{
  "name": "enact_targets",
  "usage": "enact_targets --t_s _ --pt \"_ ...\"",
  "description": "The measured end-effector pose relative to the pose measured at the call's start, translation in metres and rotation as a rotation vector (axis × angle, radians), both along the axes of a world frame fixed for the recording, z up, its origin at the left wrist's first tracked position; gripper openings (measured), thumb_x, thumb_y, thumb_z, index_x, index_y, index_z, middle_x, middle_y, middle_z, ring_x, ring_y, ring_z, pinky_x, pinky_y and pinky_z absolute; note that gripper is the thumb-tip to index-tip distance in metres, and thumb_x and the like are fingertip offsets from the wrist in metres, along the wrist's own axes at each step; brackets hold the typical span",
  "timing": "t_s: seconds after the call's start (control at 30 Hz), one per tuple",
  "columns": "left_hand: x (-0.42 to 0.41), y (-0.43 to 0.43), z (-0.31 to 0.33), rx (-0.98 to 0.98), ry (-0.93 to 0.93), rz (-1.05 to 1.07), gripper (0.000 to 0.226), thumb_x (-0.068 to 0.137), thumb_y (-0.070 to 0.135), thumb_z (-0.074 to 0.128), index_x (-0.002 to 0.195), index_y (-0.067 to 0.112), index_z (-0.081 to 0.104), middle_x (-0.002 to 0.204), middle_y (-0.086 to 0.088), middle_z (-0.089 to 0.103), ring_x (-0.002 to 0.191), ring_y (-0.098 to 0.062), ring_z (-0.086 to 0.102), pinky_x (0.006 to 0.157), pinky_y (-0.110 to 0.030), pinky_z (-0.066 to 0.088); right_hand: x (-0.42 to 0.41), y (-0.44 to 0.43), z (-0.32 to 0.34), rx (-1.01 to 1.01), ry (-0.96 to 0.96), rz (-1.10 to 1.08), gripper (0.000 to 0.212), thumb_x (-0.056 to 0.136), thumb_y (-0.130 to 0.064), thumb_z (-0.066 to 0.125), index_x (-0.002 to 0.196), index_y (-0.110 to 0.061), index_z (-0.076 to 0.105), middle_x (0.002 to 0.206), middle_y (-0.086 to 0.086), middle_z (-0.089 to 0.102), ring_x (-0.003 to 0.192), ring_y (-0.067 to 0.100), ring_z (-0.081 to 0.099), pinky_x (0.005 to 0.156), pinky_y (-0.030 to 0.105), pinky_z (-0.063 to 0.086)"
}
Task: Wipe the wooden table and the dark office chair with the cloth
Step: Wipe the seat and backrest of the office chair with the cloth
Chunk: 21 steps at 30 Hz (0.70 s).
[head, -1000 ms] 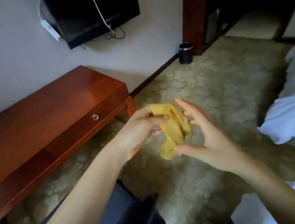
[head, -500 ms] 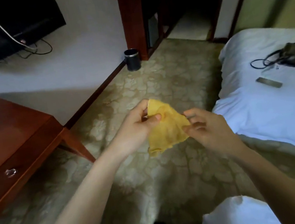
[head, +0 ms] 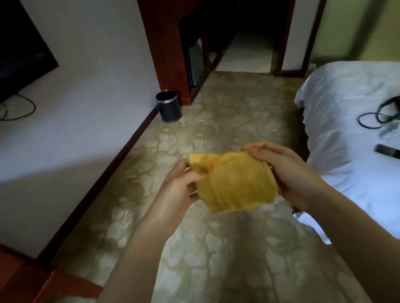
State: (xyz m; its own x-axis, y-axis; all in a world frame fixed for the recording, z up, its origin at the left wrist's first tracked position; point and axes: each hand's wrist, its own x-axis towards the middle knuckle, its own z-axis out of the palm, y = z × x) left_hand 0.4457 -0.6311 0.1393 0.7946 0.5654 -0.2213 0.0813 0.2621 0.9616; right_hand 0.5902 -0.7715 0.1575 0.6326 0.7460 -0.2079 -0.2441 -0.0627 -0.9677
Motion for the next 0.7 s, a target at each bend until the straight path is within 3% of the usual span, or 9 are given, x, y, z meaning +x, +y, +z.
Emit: enact_targets --t_s 0.1,0.2,0.27,0.33,0.43,0.53,0.7 --pt "0.046 0.066 -0.004 -0.031 0.003 -0.041 0.031 0.088 0.008 0.055 0.114 0.024 0.058 0.106 -0.002 0.070 0.093 -0.019 0.069 0.075 -0.031 0.054 0.036 0.066 0.009 0.075 0.128 -0.010 0.024 0.076 -0.032 0.066 0.097 -0.022 0.072 0.098 0.000 0.073 0.087 0.014 0.070 0.063 0.024 0.055" --pt "0.089 0.108 -0.009 -0.173 0.023 -0.085 0.041 0.077 0.018 0.064 0.117 0.021 0.058 0.103 -0.002 0.071 0.092 -0.022 0.069 0.084 -0.038 0.053 0.072 0.114 0.015 0.170 0.271 0.020 0.039 0.070 -0.030 0.067 0.107 -0.018 0.067 0.097 0.004 0.071 0.089 0.018 0.068 0.072 0.031 0.056" --pt "0.119 0.134 -0.015 -0.248 0.043 -0.112 0.039 0.069 0.021 0.063 0.108 0.021 0.065 0.094 -0.002 0.072 0.087 -0.021 0.069 0.089 -0.040 0.051 0.103 0.147 0.015 0.202 0.310 0.011 0.043 0.070 -0.027 0.066 0.111 -0.016 0.064 0.091 0.002 0.069 0.086 0.016 0.066 0.076 0.031 0.054" --pt "0.146 0.156 -0.019 -0.230 0.058 -0.129 0.022 0.074 0.018 0.060 0.088 0.023 0.076 0.088 0.003 0.073 0.081 -0.014 0.070 0.082 -0.034 0.051 0.131 0.174 0.013 0.220 0.306 0.000 0.044 0.069 -0.025 0.067 0.112 -0.016 0.062 0.087 0.000 0.069 0.082 0.014 0.066 0.072 0.029 0.055" --pt "0.205 0.207 -0.025 -0.230 0.059 -0.074 0.032 0.088 0.008 0.047 0.083 0.019 0.077 0.088 0.002 0.073 0.078 -0.012 0.070 0.074 -0.030 0.055 0.190 0.225 0.002 0.189 0.299 -0.001 0.045 0.066 -0.028 0.069 0.110 -0.019 0.064 0.088 -0.001 0.070 0.082 0.014 0.068 0.069 0.028 0.055" --pt "0.260 0.256 -0.022 -0.199 0.049 0.051 0.027 0.089 0.001 0.050 0.100 0.019 0.067 0.098 -0.004 0.071 0.086 -0.018 0.069 0.072 -0.031 0.057 0.251 0.271 -0.007 0.110 0.184 -0.009 0.042 0.064 -0.029 0.074 0.106 -0.028 0.067 0.086 -0.003 0.072 0.077 0.012 0.070 0.064 0.027 0.054" --pt "0.368 0.339 0.005 0.072 0.127 0.254 0.038 0.087 -0.003 0.054 0.114 0.024 0.056 0.111 -0.005 0.059 0.097 -0.022 0.061 0.075 -0.032 0.055 0.371 0.365 -0.003 0.024 -0.204 -0.038 0.037 0.079 -0.007 0.074 0.103 -0.031 0.060 0.093 0.001 0.065 0.073 0.007 0.065 0.057 0.021 0.052"
